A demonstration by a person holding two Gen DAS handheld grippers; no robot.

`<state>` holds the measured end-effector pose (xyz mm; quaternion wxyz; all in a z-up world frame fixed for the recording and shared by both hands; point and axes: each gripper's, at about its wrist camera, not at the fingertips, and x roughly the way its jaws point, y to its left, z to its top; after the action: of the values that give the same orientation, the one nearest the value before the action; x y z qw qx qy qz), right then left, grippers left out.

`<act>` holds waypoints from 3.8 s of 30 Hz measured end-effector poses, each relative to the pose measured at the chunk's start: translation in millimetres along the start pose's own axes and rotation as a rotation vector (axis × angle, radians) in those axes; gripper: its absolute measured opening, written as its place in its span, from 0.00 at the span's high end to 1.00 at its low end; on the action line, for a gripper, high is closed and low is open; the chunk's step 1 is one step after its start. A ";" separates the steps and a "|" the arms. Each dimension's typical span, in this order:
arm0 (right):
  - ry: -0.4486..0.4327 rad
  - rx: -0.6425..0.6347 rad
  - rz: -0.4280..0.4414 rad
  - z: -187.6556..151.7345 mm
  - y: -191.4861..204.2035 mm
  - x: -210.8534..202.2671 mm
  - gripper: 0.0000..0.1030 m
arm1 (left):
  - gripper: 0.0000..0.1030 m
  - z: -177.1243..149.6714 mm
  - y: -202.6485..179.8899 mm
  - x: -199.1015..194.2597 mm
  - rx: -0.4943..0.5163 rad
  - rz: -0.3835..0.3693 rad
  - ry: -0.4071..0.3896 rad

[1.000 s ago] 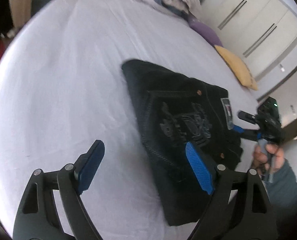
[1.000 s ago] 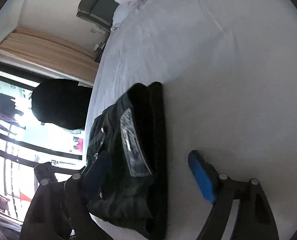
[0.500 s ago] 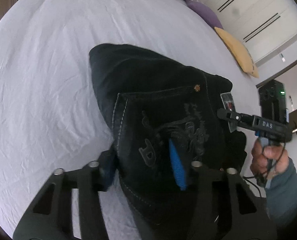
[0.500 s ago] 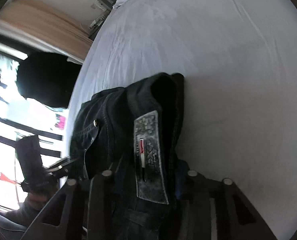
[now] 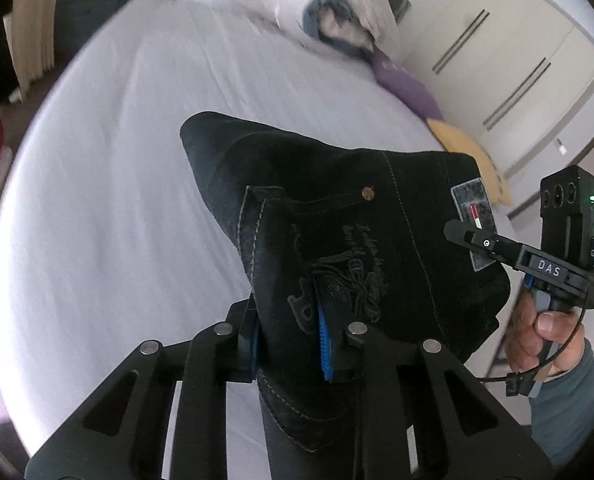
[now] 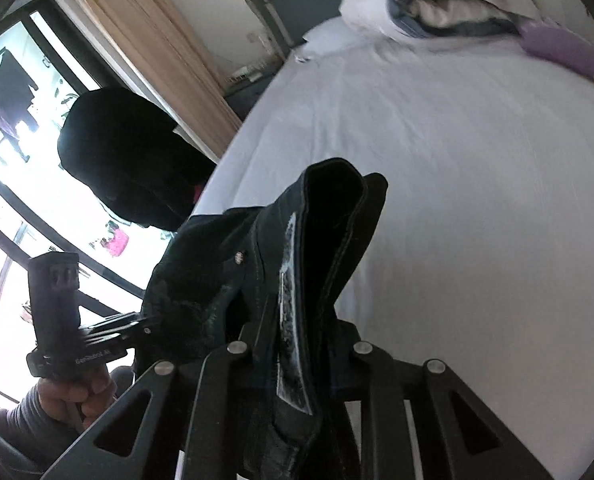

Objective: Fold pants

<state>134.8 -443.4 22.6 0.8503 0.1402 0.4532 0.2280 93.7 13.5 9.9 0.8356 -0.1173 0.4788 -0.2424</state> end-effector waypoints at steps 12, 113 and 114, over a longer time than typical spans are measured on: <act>0.097 0.049 0.048 66.9 -10.1 145.2 0.80 | 0.79 61.0 98.7 54.1 -0.009 0.158 0.045; -0.208 -0.136 -0.526 -125.1 197.8 -84.1 0.00 | 0.00 -128.8 -31.0 -166.0 -0.022 0.544 -0.175; -0.208 -0.135 -0.525 -125.3 197.9 -83.9 0.00 | 0.00 -128.9 -30.8 -164.8 -0.021 0.544 -0.175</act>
<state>-62.1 -313.0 101.1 0.9295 -0.0165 0.3683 0.0140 -95.7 77.1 79.3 0.9068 -0.0139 0.4213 0.0067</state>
